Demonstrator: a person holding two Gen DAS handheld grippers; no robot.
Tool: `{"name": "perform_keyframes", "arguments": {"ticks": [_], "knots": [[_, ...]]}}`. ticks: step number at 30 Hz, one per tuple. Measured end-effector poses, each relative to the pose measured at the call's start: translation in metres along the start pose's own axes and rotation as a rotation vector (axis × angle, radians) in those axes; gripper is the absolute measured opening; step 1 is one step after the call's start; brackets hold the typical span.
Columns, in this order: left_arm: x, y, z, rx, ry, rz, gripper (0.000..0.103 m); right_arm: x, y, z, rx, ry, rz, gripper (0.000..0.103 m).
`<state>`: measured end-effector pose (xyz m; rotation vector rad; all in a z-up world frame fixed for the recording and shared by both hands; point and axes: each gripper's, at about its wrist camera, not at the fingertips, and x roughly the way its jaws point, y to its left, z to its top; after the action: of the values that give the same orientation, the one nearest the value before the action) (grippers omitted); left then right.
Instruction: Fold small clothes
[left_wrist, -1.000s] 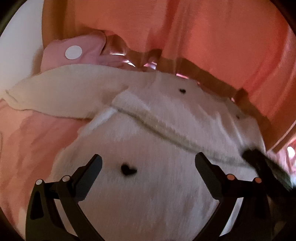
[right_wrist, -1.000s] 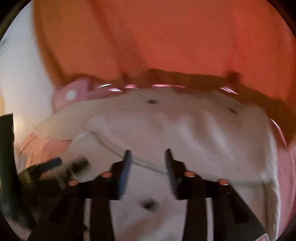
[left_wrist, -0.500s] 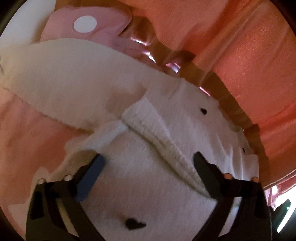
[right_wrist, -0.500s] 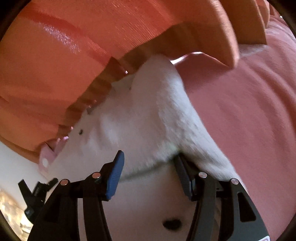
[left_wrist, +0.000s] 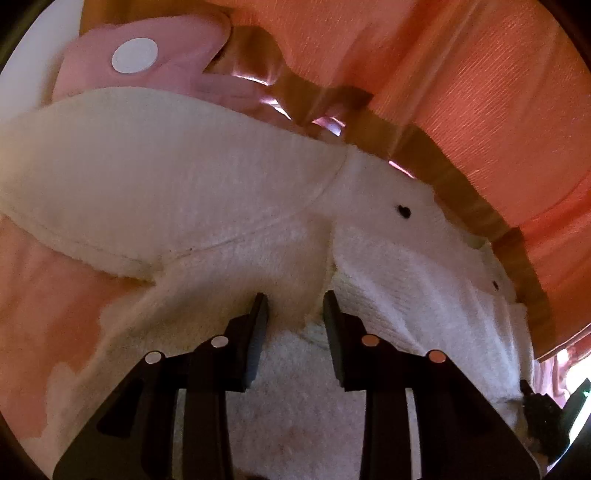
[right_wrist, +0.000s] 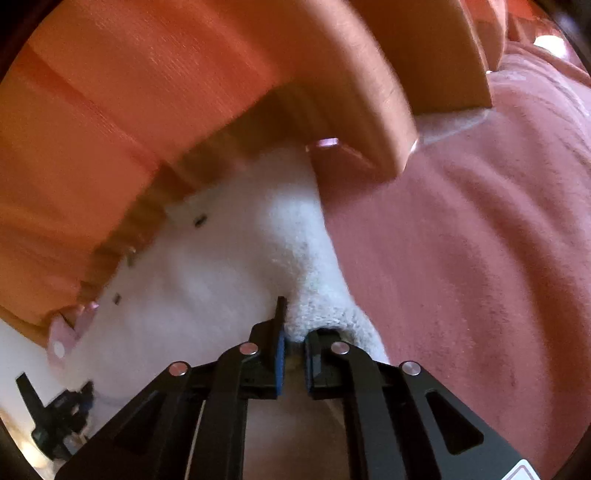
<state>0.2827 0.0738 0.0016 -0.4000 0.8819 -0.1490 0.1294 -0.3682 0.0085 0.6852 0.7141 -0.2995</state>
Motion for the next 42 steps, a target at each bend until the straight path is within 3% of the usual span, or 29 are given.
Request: {"name": "perform_keyframes", "arguments": {"ticks": [3,4,5,8,9,10,11,13,17,20,22,23,25,27,28,29,30,32,36,42], "knots": [[-0.003,0.000,0.003,-0.089,0.029,-0.126,0.052,-0.014,0.014,-0.004,0.013,0.008,-0.039,0.025],[0.000,-0.001,0.001,-0.109,0.043,-0.150,0.064,-0.020,0.016,-0.007,0.017,0.010,-0.047,0.027],[0.006,-0.001,-0.001,-0.128,0.066,-0.163,0.068,-0.027,0.020,-0.011,0.010,0.002,-0.055,0.032],[0.009,-0.008,-0.004,-0.083,0.046,-0.122,0.068,-0.042,0.027,-0.018,-0.042,-0.025,-0.093,0.039],[0.010,-0.015,-0.005,-0.060,0.041,-0.100,0.067,-0.045,0.021,-0.016,-0.053,-0.036,-0.097,0.039],[0.010,-0.017,-0.006,-0.042,0.030,-0.088,0.053,-0.044,0.023,-0.014,-0.060,-0.049,-0.096,0.039],[0.011,-0.020,-0.006,-0.021,0.029,-0.088,0.029,-0.042,0.021,-0.012,-0.058,-0.061,-0.098,0.039],[0.015,-0.022,-0.004,0.002,0.054,-0.116,0.010,-0.041,0.015,-0.009,-0.045,-0.072,-0.107,0.039],[-0.008,-0.021,0.009,0.022,-0.031,-0.131,0.008,-0.048,0.024,-0.003,-0.105,-0.139,-0.074,0.040],[-0.021,-0.014,0.019,0.047,-0.106,-0.062,0.008,-0.038,0.039,-0.001,-0.196,-0.151,-0.038,0.040],[-0.013,-0.004,0.018,0.056,-0.090,0.001,0.008,-0.009,0.038,-0.003,-0.233,-0.053,-0.103,0.040],[-0.010,0.002,0.016,0.052,-0.074,0.017,0.008,0.008,0.032,-0.007,-0.223,0.019,-0.131,0.035],[0.005,0.013,0.011,0.012,-0.011,0.028,0.008,0.002,0.039,-0.007,-0.243,-0.007,-0.145,0.033],[0.005,0.015,0.010,-0.016,-0.007,0.009,0.008,-0.008,0.049,-0.004,-0.257,-0.024,-0.117,0.035],[0.004,0.014,0.011,-0.035,-0.005,-0.018,0.009,-0.012,0.051,-0.004,-0.250,-0.041,-0.099,0.035],[0.003,0.014,0.011,-0.063,0.005,-0.057,0.020,-0.014,0.053,-0.004,-0.229,-0.035,-0.089,0.037],[0.003,0.014,0.011,-0.084,0.015,-0.071,0.046,-0.013,0.052,-0.005,-0.204,-0.016,-0.080,0.037],[0.001,0.017,0.007,-0.128,0.015,-0.095,0.062,-0.008,0.048,-0.011,-0.144,0.033,-0.053,0.037],[0.005,0.009,0.003,-0.127,0.011,-0.099,0.063,-0.003,0.060,-0.023,-0.202,0.032,-0.092,0.038],[0.003,0.005,0.004,-0.182,0.046,-0.219,0.066,0.000,0.070,-0.027,-0.243,0.022,-0.084,0.043]]}}
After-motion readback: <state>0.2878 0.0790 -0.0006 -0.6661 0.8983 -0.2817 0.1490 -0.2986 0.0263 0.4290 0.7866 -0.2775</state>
